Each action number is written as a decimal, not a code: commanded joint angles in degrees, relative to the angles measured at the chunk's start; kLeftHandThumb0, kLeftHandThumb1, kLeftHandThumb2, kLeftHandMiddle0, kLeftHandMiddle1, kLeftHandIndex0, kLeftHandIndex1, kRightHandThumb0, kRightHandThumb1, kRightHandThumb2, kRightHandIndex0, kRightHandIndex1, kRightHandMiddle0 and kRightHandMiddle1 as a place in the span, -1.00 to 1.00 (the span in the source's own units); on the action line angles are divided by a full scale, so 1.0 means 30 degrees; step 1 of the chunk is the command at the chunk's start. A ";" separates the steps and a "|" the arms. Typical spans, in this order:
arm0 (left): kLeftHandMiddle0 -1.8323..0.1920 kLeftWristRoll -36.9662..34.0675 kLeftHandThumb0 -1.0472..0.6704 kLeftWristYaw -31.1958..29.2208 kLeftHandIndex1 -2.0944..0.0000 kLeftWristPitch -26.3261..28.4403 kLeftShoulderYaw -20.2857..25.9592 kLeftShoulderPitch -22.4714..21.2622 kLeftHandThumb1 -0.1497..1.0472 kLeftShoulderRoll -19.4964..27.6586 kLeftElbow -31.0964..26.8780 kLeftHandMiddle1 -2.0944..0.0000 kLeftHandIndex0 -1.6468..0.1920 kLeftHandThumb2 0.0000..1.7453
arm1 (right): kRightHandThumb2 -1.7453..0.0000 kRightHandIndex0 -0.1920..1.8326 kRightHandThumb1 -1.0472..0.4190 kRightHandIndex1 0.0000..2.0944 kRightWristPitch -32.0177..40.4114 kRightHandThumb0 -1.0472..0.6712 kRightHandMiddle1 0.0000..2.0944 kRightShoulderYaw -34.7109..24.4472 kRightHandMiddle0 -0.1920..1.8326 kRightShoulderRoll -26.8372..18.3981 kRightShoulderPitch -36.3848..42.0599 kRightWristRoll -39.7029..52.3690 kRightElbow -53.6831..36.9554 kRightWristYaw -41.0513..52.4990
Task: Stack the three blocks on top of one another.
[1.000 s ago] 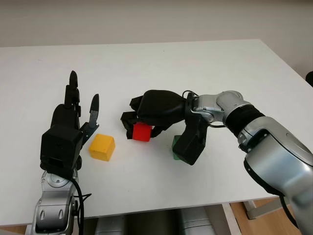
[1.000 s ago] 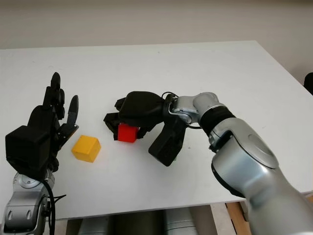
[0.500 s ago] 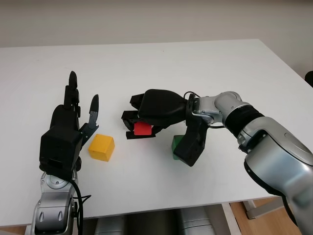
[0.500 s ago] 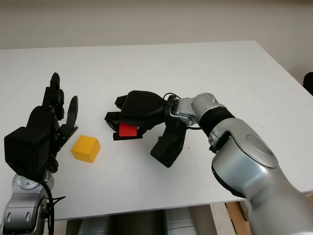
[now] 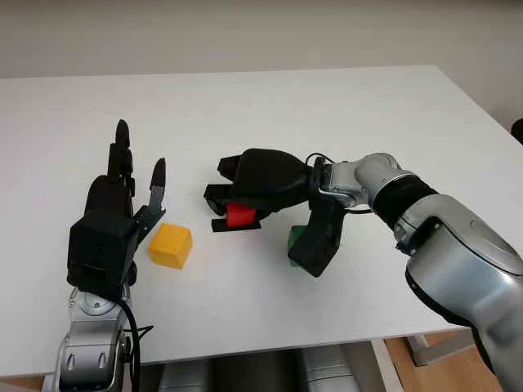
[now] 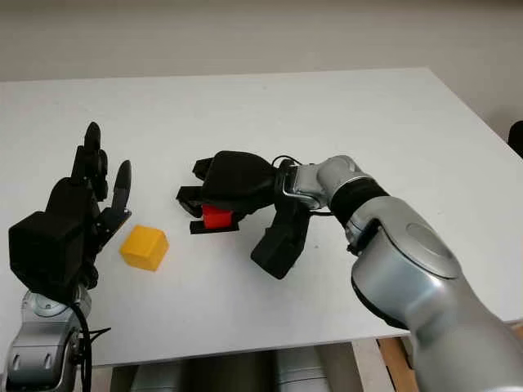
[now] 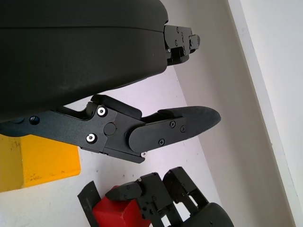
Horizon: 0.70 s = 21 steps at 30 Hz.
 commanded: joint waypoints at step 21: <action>0.87 0.0116 -0.45 0.0062 0.95 0.0114 -0.0023 -0.0033 1.00 -0.0090 -0.0364 0.95 0.86 -0.32 | 0.94 -0.88 -0.75 -0.99 -0.0004 -0.57 -0.87 -0.0453 -0.86 -0.0405 -0.0290 0.1078 -0.0160 0.4651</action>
